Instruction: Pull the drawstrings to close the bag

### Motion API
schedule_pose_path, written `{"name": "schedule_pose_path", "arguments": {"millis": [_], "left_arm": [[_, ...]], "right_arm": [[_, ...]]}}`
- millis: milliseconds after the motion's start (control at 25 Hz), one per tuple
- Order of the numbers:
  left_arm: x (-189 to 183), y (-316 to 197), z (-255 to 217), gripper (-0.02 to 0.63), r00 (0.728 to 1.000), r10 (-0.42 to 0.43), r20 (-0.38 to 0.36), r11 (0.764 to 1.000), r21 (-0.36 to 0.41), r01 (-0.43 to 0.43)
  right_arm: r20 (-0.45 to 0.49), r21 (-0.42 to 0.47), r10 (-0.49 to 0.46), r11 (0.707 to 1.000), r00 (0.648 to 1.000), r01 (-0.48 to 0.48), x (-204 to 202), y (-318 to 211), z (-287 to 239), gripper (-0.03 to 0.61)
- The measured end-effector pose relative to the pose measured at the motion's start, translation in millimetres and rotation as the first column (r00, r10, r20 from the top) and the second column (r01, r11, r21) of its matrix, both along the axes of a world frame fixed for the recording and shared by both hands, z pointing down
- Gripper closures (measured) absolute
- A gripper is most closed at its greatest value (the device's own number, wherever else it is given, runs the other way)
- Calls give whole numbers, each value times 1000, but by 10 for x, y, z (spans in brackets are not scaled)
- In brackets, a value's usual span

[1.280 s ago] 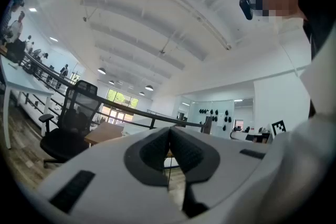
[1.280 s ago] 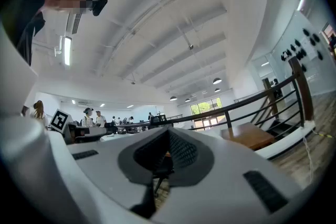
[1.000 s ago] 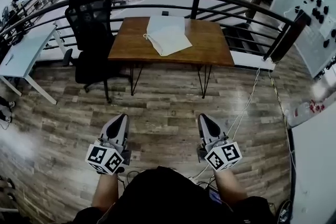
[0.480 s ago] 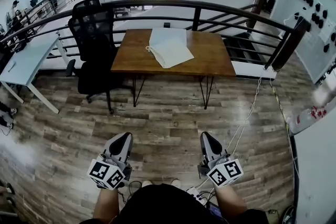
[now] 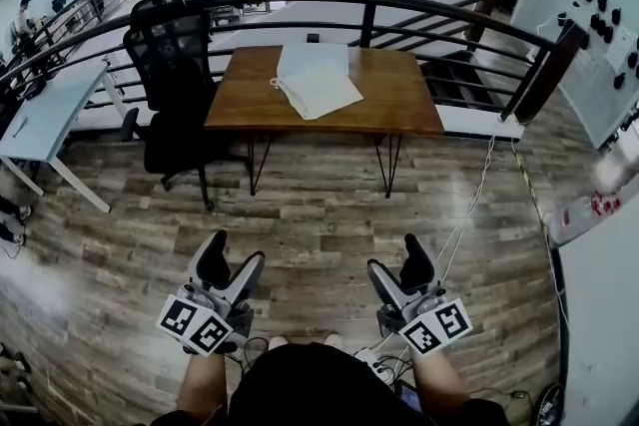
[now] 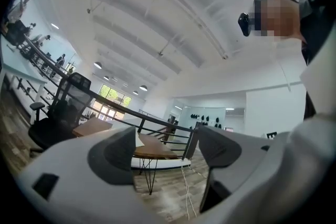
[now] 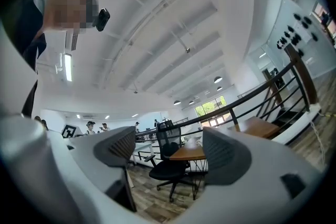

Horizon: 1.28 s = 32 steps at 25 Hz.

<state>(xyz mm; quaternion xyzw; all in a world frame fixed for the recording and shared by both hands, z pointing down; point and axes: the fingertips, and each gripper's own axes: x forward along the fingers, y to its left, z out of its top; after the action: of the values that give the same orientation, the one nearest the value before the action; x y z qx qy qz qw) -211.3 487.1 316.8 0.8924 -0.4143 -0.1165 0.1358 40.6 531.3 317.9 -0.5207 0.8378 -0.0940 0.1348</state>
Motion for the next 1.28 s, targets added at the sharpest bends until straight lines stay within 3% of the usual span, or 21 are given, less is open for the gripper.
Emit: {"name": "schedule_pose_path", "arguments": {"millis": [160, 520, 1040, 1160, 1280], "left_arm": [[252, 52, 8, 251, 998, 35, 59, 999, 4, -35], [583, 55, -1, 253, 1000, 6, 25, 1000, 20, -7], [1019, 212, 153, 281, 995, 48, 92, 999, -19, -46], [1024, 78, 145, 302, 994, 40, 97, 999, -9, -39], [917, -120, 177, 367, 995, 29, 91, 1000, -3, -29]], "right_arm": [[0, 26, 10, 1000, 1000, -10, 170, 58, -90, 199], [-10, 32, -56, 998, 998, 56, 452, 93, -147, 268], [32, -14, -91, 996, 995, 92, 554, 52, 97, 360], [10, -29, -72, 997, 997, 72, 618, -48, 154, 381], [-4, -29, -47, 998, 999, 47, 625, -167, 211, 398]]}}
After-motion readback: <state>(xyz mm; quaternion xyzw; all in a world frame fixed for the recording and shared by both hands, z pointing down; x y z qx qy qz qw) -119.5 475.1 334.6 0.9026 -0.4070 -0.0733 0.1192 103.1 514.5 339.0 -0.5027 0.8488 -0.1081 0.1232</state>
